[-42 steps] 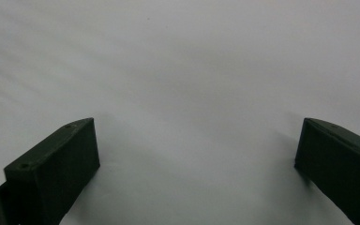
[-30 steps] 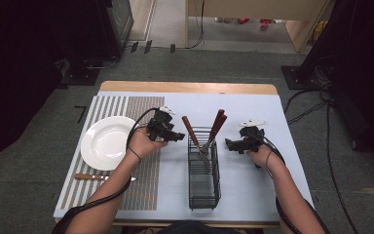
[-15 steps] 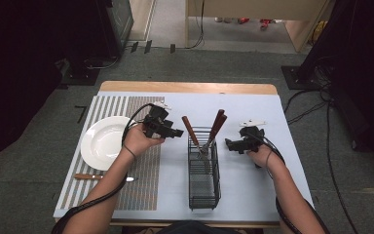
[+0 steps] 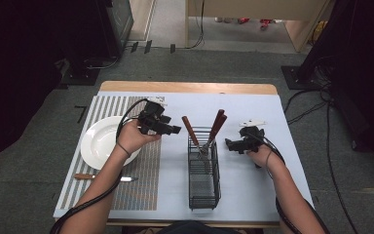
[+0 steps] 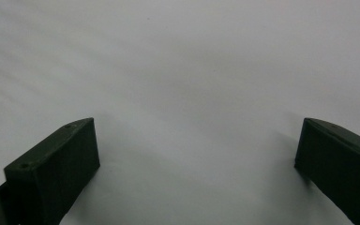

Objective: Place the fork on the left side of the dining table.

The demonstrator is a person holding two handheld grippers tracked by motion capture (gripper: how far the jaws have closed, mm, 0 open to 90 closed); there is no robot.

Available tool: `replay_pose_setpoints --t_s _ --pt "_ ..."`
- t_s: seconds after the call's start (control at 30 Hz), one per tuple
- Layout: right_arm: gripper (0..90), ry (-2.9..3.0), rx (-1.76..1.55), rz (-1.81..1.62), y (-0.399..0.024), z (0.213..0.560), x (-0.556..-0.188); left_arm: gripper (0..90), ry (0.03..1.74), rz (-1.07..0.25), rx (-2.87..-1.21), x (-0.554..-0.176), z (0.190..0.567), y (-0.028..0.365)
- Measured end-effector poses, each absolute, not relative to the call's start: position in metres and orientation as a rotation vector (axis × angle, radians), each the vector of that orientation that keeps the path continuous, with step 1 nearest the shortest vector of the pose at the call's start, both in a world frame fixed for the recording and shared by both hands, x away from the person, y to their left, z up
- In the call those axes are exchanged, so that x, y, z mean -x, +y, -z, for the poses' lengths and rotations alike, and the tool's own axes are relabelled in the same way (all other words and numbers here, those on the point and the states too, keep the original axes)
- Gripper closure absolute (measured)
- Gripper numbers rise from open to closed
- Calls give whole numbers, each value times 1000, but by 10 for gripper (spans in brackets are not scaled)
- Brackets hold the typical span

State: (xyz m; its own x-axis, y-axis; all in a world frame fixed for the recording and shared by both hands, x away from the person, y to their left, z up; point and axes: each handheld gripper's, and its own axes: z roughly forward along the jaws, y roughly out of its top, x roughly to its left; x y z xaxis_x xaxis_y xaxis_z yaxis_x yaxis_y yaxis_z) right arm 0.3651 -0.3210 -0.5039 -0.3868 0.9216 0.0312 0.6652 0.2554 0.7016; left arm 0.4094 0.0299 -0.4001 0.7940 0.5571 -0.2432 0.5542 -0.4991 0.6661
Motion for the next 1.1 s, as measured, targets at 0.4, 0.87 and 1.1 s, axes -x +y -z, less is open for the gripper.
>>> replay_pose_setpoints --t_s 0.4,0.87,1.1 --pt "0 2145 -1446 -908 -321 504 -365 422 750 17 -2186 -402 373 35" --pt "0 2144 -1446 -909 -321 504 -365 446 630 49 -2177 -393 350 23" --pt "0 2143 -1447 -909 -321 504 -365 470 591 78 -2192 -398 347 18"
